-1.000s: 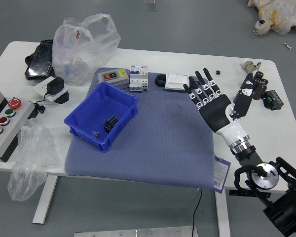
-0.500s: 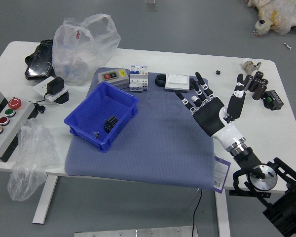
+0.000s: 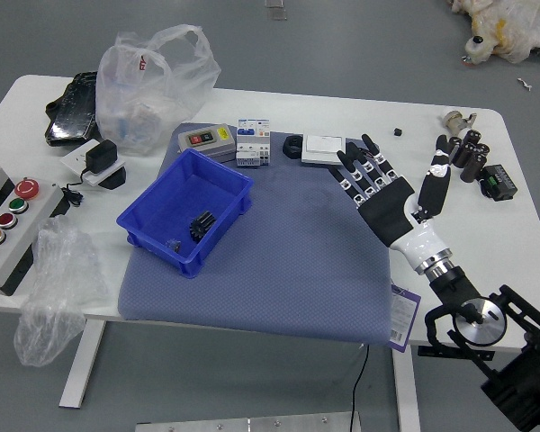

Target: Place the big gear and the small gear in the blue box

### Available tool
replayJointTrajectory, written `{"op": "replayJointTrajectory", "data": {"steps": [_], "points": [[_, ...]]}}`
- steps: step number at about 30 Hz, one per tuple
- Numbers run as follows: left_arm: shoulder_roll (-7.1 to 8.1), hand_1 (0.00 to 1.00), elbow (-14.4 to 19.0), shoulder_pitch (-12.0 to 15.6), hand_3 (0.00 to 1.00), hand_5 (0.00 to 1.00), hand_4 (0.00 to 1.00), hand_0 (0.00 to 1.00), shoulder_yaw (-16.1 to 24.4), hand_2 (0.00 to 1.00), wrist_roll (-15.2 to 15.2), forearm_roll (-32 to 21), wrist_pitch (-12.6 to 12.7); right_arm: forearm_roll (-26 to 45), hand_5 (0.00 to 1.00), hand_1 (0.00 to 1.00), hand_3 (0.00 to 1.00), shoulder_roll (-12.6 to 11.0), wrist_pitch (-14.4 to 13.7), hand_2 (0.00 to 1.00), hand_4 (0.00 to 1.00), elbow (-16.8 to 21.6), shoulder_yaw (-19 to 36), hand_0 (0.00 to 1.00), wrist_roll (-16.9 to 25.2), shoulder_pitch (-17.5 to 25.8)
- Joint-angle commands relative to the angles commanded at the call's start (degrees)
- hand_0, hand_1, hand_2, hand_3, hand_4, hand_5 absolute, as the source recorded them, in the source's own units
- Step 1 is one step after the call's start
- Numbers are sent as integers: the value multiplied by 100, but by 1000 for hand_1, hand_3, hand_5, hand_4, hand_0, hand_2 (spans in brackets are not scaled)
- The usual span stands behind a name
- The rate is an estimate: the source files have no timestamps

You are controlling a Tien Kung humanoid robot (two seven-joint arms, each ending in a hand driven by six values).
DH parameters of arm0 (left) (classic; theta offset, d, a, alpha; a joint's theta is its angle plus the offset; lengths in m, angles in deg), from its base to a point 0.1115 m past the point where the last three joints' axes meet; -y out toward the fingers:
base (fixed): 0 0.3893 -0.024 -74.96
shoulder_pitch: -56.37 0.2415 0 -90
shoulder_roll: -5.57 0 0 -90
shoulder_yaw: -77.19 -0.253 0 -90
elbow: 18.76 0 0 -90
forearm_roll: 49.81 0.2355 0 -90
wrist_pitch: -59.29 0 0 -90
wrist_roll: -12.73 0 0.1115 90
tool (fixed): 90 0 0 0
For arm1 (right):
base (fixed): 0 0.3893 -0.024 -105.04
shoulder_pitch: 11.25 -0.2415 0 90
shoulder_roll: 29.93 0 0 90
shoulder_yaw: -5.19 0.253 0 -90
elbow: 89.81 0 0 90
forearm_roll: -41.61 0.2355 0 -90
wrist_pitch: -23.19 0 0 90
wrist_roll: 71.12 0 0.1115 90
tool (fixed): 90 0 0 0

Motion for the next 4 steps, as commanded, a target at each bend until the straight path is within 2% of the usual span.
{"op": "replayJointTrajectory", "data": {"steps": [4], "points": [[3,470,-1,-1,706,522,741,629,8,531,2,11,0,39,998,998,998,13,-93,998,998,-11,7,998,60,-2]]}}
